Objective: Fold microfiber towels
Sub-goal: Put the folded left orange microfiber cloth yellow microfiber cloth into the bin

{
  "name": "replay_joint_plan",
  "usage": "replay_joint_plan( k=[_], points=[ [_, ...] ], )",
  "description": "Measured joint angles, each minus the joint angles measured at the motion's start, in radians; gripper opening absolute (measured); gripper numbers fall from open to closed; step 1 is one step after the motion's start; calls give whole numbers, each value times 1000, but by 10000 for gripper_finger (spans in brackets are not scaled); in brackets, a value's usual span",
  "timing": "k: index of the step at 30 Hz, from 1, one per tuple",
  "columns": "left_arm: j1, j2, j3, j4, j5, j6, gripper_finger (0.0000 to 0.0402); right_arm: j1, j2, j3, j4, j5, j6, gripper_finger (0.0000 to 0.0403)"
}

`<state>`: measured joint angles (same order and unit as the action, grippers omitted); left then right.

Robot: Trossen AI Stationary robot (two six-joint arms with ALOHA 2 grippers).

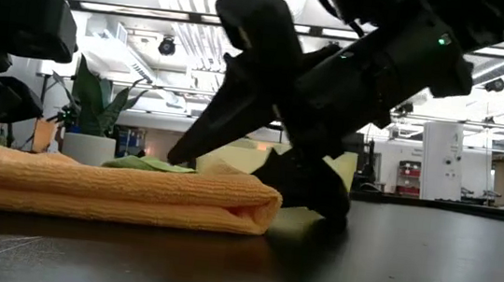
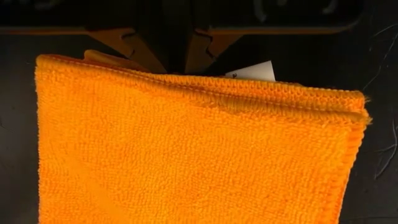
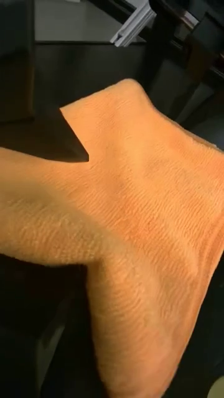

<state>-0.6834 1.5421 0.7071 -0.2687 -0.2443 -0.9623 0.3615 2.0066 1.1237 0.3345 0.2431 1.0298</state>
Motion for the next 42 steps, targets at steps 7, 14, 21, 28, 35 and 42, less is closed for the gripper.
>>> replay_joint_plan(
  k=[7, 14, 21, 28, 35, 42],
  points=[
    [0, 0, 0, 0, 0, 0, 26, -8, 5, 22, -28, -15, -29, 155],
    [0, 0, 0, 0, -3, 1, 26, -6, -1, 22, -31, -14, -107, 19],
    [-4, -8, 0, -23, 2, 10, 26, -8, -75, 20, -160, -9, -197, 15],
    [-4, -38, 0, -94, 5, 10, 26, -7, -201, 23, -406, -51, -383, 14],
    [-3, -52, 2, -116, -43, 10, 26, -16, -285, 116, -731, -60, -693, 13],
    [-1, -56, 29, -116, -182, 64, 26, -47, -293, 266, -971, -51, -1066, 13]
  ],
)
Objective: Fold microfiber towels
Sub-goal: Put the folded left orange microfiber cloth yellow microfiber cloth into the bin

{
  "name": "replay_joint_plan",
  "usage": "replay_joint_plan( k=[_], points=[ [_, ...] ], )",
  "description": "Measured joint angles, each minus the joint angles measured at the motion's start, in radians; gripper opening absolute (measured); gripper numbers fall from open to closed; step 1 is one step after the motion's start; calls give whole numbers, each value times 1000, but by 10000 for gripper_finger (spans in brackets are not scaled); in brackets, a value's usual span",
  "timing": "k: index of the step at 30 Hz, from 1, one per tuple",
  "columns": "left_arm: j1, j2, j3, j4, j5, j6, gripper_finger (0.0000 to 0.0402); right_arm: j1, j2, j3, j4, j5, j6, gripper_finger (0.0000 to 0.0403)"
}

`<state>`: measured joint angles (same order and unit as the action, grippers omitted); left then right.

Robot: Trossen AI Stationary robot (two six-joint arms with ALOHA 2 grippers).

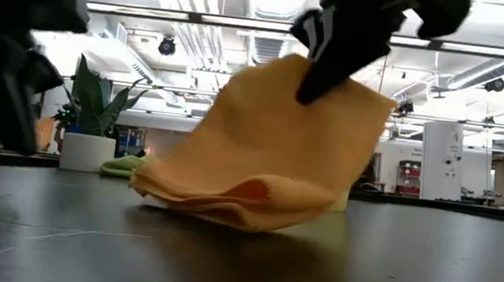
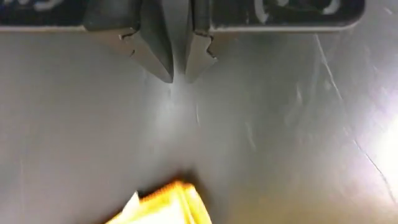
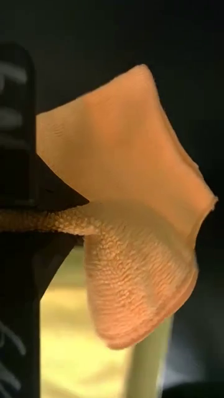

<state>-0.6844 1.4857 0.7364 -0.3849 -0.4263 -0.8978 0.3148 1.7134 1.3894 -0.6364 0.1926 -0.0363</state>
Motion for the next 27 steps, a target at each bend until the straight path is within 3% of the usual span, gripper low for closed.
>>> replay_joint_plan(
  k=[8, 15, 27],
  points=[
    [18, -3, 26, 1, -175, 79, 26, -66, 0, 113, -175, 2, -358, 13],
    [39, -3, 37, 2, -292, 147, 26, -123, -1, 128, -203, 1, -619, 13],
    [50, -3, 49, 8, -320, 156, 26, -210, -57, 128, -275, -18, -787, 13]
  ],
)
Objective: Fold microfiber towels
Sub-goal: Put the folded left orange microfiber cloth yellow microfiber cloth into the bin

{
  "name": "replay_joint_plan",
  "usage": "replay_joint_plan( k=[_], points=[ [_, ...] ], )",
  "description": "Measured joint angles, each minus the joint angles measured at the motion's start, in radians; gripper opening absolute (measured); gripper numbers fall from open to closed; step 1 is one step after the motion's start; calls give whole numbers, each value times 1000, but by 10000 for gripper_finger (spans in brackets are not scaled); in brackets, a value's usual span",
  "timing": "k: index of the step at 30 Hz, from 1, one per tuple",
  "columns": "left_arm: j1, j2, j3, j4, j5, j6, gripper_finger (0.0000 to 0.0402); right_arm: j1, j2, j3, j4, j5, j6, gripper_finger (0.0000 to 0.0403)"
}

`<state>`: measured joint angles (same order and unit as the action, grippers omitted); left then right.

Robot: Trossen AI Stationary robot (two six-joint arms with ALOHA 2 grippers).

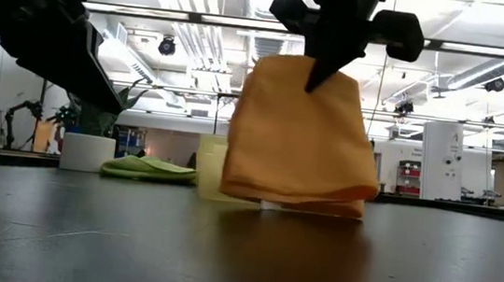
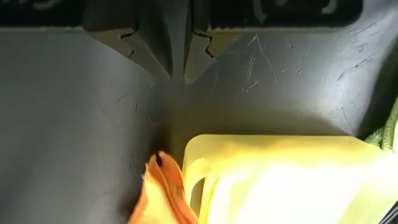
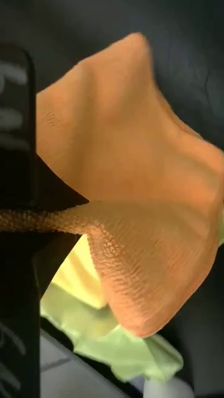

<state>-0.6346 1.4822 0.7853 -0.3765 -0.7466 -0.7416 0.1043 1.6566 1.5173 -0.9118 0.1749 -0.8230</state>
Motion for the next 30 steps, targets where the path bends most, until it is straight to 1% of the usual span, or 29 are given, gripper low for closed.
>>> replay_joint_plan(
  k=[7, 12, 18, 23, 27, 30],
  points=[
    [7, 0, 0, 2, -73, 52, 26, -58, -26, 0, 15, 3, -148, 13],
    [22, 0, 0, 5, -128, 111, 26, -95, -25, 0, 46, 46, -273, 13],
    [46, 0, 0, 6, -151, 172, 26, -145, -20, 0, 131, 60, -348, 13],
    [69, 0, 0, 2, -151, 182, 26, -190, -20, 0, 156, 49, -361, 13],
    [79, 0, 0, 2, -150, 182, 26, -218, -18, -5, 171, -28, -340, 13],
    [79, 0, 0, 2, -150, 182, 26, -224, 1, -7, 181, -34, -340, 13]
  ],
)
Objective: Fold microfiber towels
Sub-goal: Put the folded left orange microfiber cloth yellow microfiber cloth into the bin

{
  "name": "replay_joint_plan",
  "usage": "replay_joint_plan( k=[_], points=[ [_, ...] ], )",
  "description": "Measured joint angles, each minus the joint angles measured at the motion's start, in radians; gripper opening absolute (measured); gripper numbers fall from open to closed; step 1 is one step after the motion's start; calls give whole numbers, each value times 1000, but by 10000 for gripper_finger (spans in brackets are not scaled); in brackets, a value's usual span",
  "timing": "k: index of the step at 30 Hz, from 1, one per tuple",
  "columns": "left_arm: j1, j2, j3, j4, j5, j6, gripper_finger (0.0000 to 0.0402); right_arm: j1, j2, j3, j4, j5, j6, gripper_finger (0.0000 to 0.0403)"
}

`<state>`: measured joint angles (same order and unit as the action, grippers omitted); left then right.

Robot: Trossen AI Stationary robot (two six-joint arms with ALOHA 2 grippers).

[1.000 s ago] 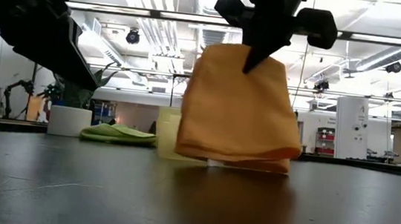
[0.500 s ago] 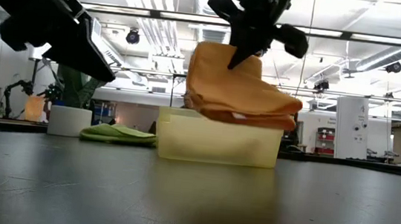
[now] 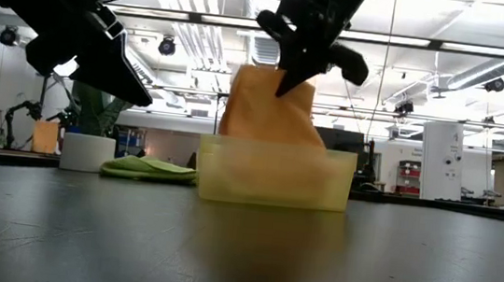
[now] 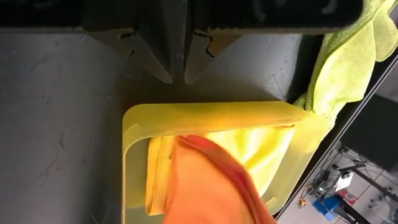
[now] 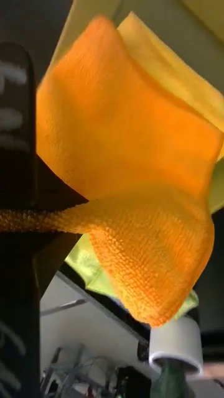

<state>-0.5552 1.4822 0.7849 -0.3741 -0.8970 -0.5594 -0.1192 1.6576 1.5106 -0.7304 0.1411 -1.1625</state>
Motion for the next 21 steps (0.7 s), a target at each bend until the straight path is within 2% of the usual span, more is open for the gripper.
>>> replay_joint_plan(
  k=[5, 9, 21],
  points=[
    [0, 0, -1, -1, 1, -2, 26, -6, 48, -1, 16, 12, -34, 13],
    [0, 0, -1, -1, 1, -2, 26, -11, 82, 1, 44, 130, -54, 13],
    [0, 0, -3, -1, 1, -3, 26, -26, 143, 1, 90, 144, -52, 13]
  ],
)
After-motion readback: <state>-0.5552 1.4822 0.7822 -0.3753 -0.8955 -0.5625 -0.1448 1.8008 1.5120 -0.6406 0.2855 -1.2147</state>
